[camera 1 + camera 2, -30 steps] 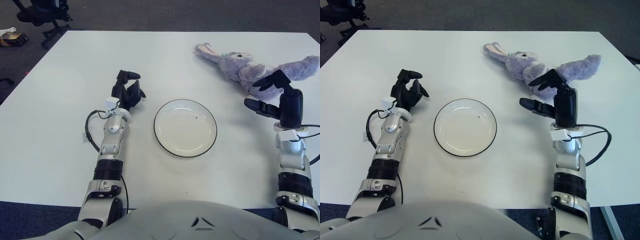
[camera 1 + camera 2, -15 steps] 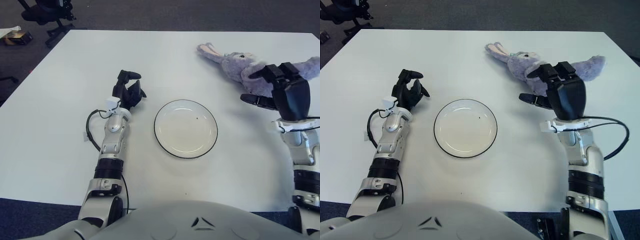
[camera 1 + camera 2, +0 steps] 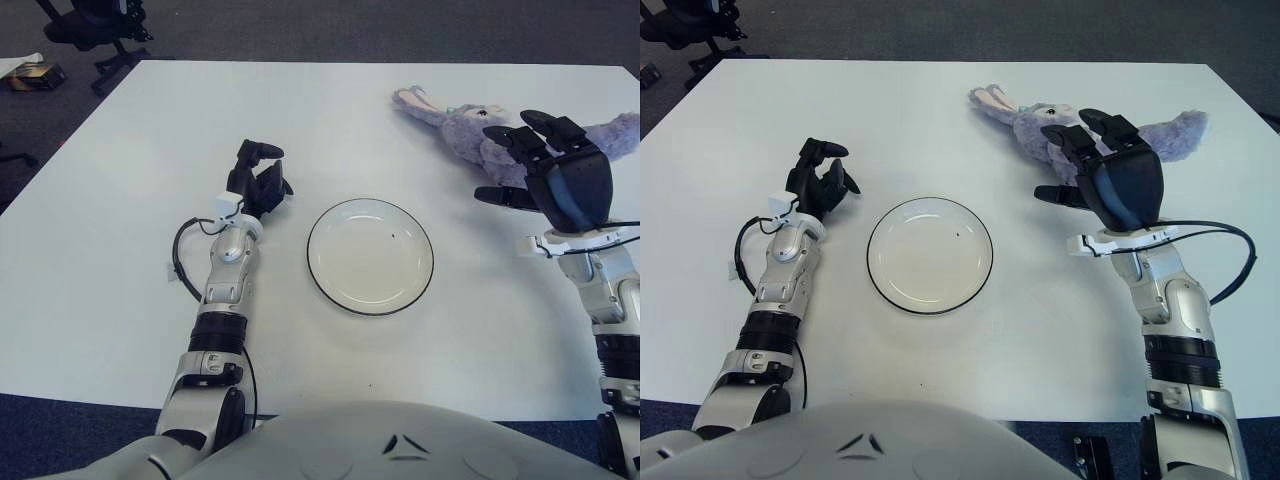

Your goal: Put the doll into the plate.

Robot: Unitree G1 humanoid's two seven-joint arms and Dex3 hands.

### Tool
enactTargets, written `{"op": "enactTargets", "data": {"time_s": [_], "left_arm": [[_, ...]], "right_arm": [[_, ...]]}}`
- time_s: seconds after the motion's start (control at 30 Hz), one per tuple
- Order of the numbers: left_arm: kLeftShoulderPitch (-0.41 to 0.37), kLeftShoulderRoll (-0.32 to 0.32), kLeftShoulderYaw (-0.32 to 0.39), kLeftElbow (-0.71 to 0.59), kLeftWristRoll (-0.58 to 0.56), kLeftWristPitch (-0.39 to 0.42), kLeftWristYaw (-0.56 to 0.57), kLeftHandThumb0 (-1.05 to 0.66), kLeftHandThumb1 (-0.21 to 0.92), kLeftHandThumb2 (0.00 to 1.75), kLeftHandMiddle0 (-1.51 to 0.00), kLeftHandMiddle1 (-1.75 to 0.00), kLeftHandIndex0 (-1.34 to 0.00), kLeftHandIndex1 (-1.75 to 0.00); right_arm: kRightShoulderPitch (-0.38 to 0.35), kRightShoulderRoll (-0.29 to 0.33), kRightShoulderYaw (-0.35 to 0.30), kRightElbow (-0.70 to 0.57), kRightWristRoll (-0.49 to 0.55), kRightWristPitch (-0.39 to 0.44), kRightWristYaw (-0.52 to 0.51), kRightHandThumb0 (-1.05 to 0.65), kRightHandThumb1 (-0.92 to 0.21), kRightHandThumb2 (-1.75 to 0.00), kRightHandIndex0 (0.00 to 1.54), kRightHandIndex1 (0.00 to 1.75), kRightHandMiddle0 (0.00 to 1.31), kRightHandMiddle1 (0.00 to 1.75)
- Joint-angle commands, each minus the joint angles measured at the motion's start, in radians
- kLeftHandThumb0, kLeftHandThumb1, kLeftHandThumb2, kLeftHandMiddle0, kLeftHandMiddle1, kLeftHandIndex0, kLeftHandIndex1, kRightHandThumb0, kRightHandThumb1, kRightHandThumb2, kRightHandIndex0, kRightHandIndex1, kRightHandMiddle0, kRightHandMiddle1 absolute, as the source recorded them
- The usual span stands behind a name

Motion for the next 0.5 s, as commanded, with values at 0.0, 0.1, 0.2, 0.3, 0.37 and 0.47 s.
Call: {"op": "enactTargets", "data": {"time_s": [0.0,0.1,0.2,0.3,0.37,0.47], "left_arm": [[0.058,-0.01,-0.002,0.055,0.009,-0.017,-0.003,-0.36,0.82,0.65,-0.82,-1.75,-0.27,-1.75],[0.054,-0.008,-0.001,0.063,0.008,-0.021,-0.005,-0.36,0.82,0.65,-0.82,-1.75,-0.27,-1.75],[0.052,-0.007,0.0,0.069,0.007,-0.024,-0.006,-0.36,0.82,0.65,-0.82,-1.75,-0.27,-1.75],[0.051,-0.006,0.0,0.07,0.007,-0.025,-0.006,-0.36,0.81,0.65,-0.82,-1.75,-0.27,-1.75],[0.051,-0.005,0.0,0.07,0.007,-0.025,-0.007,-0.36,0.81,0.66,-0.82,-1.75,-0.27,-1.75],[0.052,-0.003,0.001,0.071,0.007,-0.025,-0.009,-0.36,0.81,0.66,-0.82,-1.75,-0.27,-1.75]], "right_arm": [[-0.028,-0.022,0.021,-0.024,-0.008,0.036,-0.001,-0.64,-0.92,-0.11,0.58,0.0,0.55,0.21],[-0.041,-0.03,0.036,-0.03,-0.012,0.062,0.004,-0.65,-0.92,-0.12,0.57,0.0,0.54,0.19],[-0.05,-0.039,0.048,-0.037,-0.015,0.083,0.011,-0.67,-0.92,-0.13,0.55,0.0,0.54,0.14],[-0.05,-0.049,0.056,-0.049,-0.024,0.108,0.018,-0.68,-0.92,-0.14,0.51,0.0,0.5,0.1],[-0.05,-0.053,0.059,-0.062,-0.034,0.13,0.026,-0.7,-0.92,-0.14,0.48,0.0,0.47,0.08],[-0.051,-0.058,0.067,-0.075,-0.038,0.155,0.036,-0.71,-0.92,-0.15,0.46,0.0,0.46,0.07]]}}
